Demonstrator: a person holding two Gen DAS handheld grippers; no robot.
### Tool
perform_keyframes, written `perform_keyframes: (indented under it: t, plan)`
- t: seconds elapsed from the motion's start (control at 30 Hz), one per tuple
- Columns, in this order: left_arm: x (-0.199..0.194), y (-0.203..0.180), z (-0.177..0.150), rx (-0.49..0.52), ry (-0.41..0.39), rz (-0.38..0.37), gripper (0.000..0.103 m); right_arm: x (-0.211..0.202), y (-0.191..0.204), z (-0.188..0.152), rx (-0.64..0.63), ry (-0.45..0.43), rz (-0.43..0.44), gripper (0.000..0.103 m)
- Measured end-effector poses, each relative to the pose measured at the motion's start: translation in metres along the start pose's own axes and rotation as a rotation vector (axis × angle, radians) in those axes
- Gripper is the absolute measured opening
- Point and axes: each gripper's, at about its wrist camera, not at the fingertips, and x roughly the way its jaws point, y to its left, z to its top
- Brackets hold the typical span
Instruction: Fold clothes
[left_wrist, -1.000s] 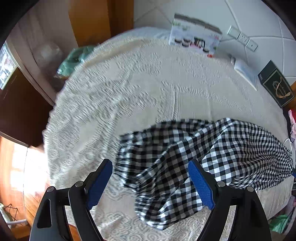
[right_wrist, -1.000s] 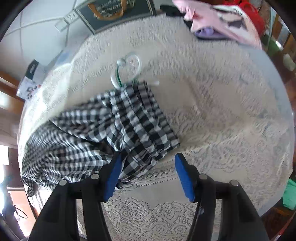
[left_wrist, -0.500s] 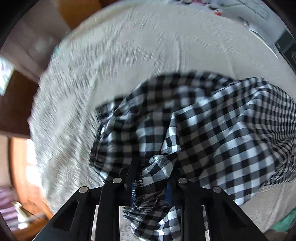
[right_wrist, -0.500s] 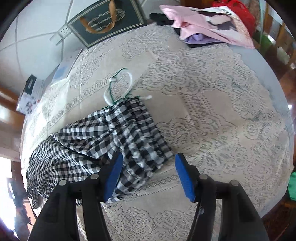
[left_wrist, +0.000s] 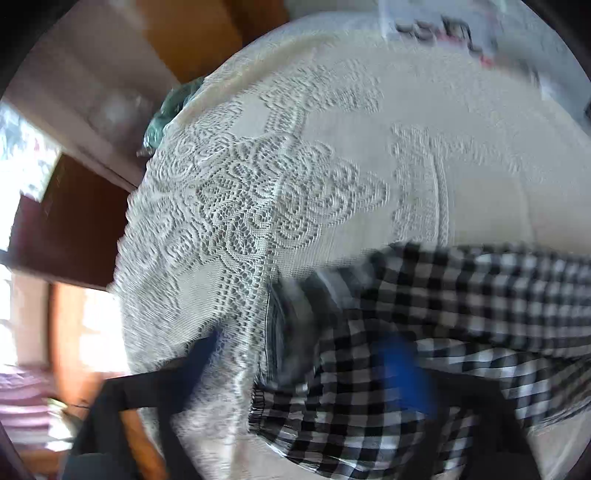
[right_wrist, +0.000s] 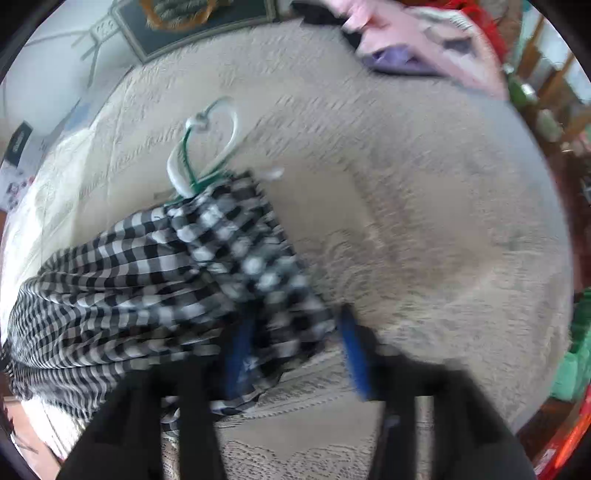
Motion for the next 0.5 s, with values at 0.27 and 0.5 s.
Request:
perform_keyframes:
  t: [0.27, 0.5]
  plan:
    - [-0.059, 0.03, -0.03, -0.16, -0.113, -0.132, 0.103, -0.053, -0.036, -0.017, 0.187, -0.171, 0.166, 0.081]
    - [0.003, 0.04, -0.064, -0.247, 0.0, -0.081, 0.103, -0.016, -0.051, -0.039, 0.313, -0.083, 0.21, 0.081]
